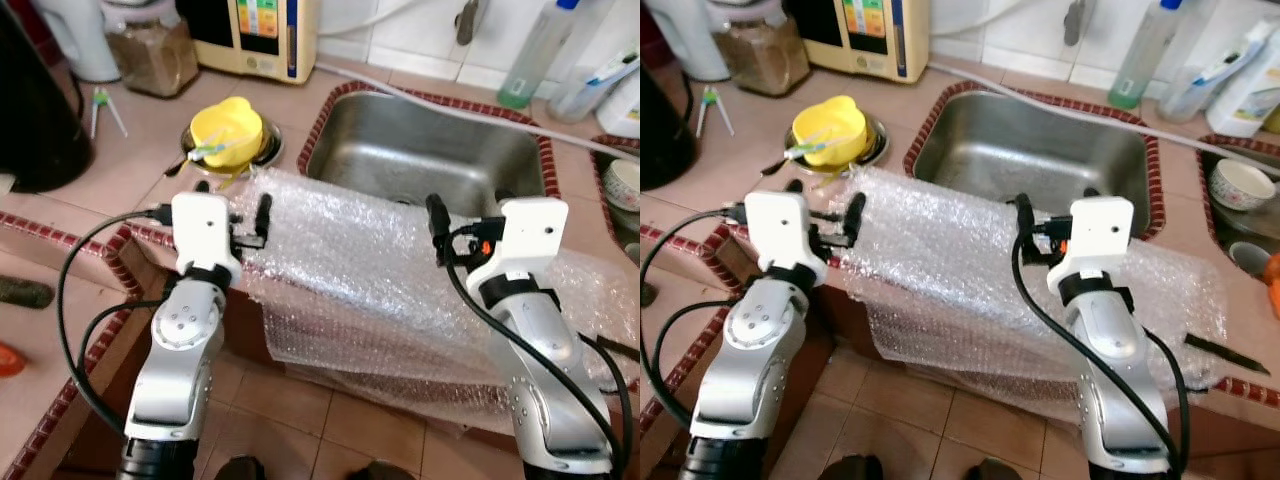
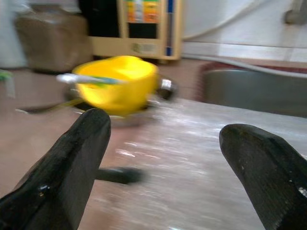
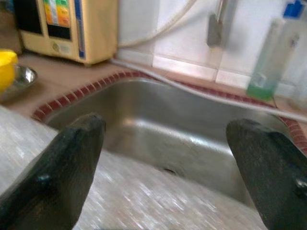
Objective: Kitchen organization
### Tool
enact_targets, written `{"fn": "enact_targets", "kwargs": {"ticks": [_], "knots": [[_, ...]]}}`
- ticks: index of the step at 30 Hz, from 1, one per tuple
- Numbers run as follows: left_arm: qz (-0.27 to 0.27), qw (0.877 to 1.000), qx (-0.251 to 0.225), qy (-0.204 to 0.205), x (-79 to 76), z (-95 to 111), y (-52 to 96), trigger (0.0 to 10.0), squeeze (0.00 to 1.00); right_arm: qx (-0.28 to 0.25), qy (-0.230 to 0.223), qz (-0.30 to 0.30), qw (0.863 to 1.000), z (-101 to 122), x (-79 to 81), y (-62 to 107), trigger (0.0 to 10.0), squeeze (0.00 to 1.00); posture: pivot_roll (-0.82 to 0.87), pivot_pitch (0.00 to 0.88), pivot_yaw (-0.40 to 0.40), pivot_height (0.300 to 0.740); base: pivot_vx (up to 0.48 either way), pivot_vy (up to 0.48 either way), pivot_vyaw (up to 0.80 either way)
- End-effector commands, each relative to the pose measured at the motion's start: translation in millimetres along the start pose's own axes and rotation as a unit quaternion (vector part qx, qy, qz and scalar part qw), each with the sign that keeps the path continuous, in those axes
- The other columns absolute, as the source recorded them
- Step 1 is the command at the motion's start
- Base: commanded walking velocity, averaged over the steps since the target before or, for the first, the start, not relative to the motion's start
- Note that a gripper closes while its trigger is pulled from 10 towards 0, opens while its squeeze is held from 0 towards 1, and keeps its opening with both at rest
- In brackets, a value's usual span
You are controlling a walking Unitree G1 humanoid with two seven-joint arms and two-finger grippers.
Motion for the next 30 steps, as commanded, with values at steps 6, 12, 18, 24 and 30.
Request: {"fn": "enact_targets", "kwargs": {"ticks": [6,12,18,24,30], "knots": [[-0.013,0.999,-0.024,-0.017,-5.5,9.0,1.7,10.0,0.0,-0.027,-0.002,0.003,1.0,11.4,-0.9,1.6,10.0,0.0,0.01,0.2,-0.035,0.74,0.0,0.0,0.34],[-0.006,0.999,-0.04,-0.021,-1.7,17.9,1.5,10.0,0.0,-0.03,-0.006,-0.002,1.0,13.4,-3.1,1.5,10.0,0.0,0.01,0.2,-0.032,0.74,0.0,0.0,0.42],[0.018,0.998,-0.049,-0.028,7.0,19.2,3.3,10.0,0.0,-0.034,-0.011,-0.011,0.999,13.8,-5.9,3.1,10.0,0.0,0.02,0.2,-0.029,0.74,0.0,0.0,0.0],[-0.004,0.998,-0.051,-0.027,3.8,25.1,1.5,10.0,0.0,-0.039,-0.007,-0.039,0.998,14.5,-14.1,8.0,10.0,0.0,0.02,0.198,-0.025,0.74,0.0,0.0,0.0],[-0.028,0.998,-0.047,-0.021,2.0,22.6,6.1,10.0,0.0,-0.03,-0.009,-0.056,0.998,10.5,-19.8,14.9,10.0,0.0,0.02,0.199,-0.015,0.74,0.0,0.0,0.0]]}}
Point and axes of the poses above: a point about 5 cm out from each wrist's last joint towards the gripper, its own y axis pointing back from the gripper into the wrist, its own z axis along the axis of the wrist's last joint, x = y × z, the point moved 2 cm from there along -y, pointing out of the wrist towards the gripper, and after that the axes turned 1 degree about y, right-handed, at the moved point
